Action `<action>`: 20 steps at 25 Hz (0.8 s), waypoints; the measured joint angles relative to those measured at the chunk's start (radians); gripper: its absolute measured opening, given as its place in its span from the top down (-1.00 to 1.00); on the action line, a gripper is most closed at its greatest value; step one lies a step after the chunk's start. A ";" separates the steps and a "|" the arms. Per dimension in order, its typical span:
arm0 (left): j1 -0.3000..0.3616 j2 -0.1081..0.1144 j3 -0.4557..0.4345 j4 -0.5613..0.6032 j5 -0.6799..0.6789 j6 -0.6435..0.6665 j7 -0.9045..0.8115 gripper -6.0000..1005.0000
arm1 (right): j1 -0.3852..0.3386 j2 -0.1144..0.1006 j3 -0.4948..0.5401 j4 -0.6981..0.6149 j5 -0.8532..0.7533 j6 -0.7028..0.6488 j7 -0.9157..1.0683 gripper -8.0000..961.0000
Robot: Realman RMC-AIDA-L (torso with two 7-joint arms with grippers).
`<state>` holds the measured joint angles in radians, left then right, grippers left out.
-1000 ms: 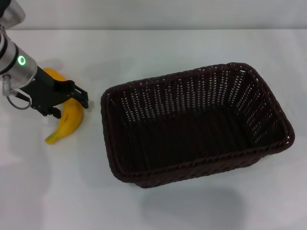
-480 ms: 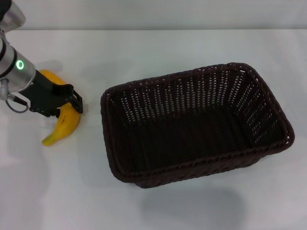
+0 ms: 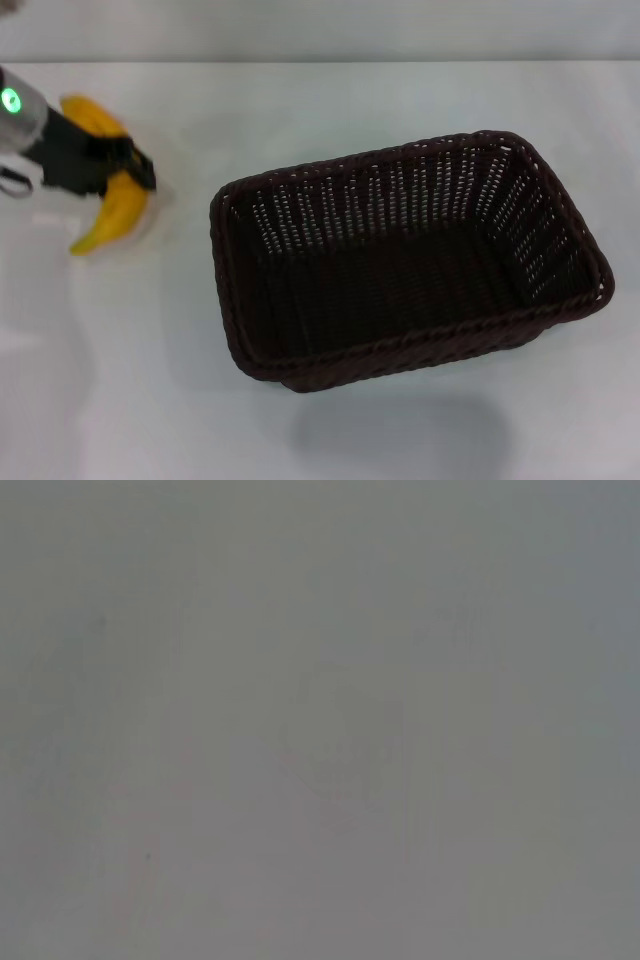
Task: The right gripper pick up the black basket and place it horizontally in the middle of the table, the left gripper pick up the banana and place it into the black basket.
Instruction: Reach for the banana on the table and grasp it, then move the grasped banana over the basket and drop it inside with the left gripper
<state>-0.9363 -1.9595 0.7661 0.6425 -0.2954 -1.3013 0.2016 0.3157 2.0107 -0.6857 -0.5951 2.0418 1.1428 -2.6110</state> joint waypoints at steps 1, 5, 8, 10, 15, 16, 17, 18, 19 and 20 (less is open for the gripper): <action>0.008 0.003 -0.001 0.039 -0.030 -0.008 0.018 -0.09 | -0.002 0.000 0.000 0.000 0.005 0.005 0.001 0.18; 0.046 0.033 -0.001 0.175 -0.292 -0.108 0.167 -0.12 | -0.008 0.000 0.001 -0.003 0.024 0.020 0.008 0.18; 0.045 0.056 0.005 0.216 -0.531 -0.238 0.301 -0.14 | -0.008 0.000 0.000 -0.008 0.026 0.031 0.024 0.18; 0.029 0.061 0.007 0.219 -0.616 -0.330 0.373 -0.15 | -0.008 0.000 0.000 -0.009 0.026 0.042 0.029 0.18; -0.022 0.034 0.054 0.212 -0.652 -0.515 0.499 -0.19 | -0.002 0.000 -0.001 -0.010 0.032 0.072 0.040 0.18; -0.027 0.026 0.082 0.212 -0.653 -0.525 0.514 -0.20 | -0.002 0.000 -0.001 -0.010 0.036 0.080 0.043 0.18; -0.030 0.016 0.126 0.211 -0.652 -0.526 0.528 -0.21 | -0.004 0.000 -0.001 -0.011 0.042 0.089 0.045 0.18; -0.032 0.008 0.150 0.211 -0.652 -0.518 0.537 -0.21 | -0.006 0.000 -0.001 -0.011 0.048 0.099 0.049 0.18; -0.032 -0.002 0.175 0.211 -0.650 -0.505 0.549 -0.22 | -0.008 0.000 -0.001 -0.011 0.050 0.105 0.053 0.18; -0.033 -0.011 0.191 0.211 -0.648 -0.490 0.561 -0.23 | -0.010 0.000 -0.001 -0.011 0.055 0.112 0.061 0.18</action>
<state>-0.9694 -1.9702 0.9569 0.8538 -0.9432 -1.7918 0.7624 0.3058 2.0110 -0.6865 -0.6060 2.0970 1.2544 -2.5500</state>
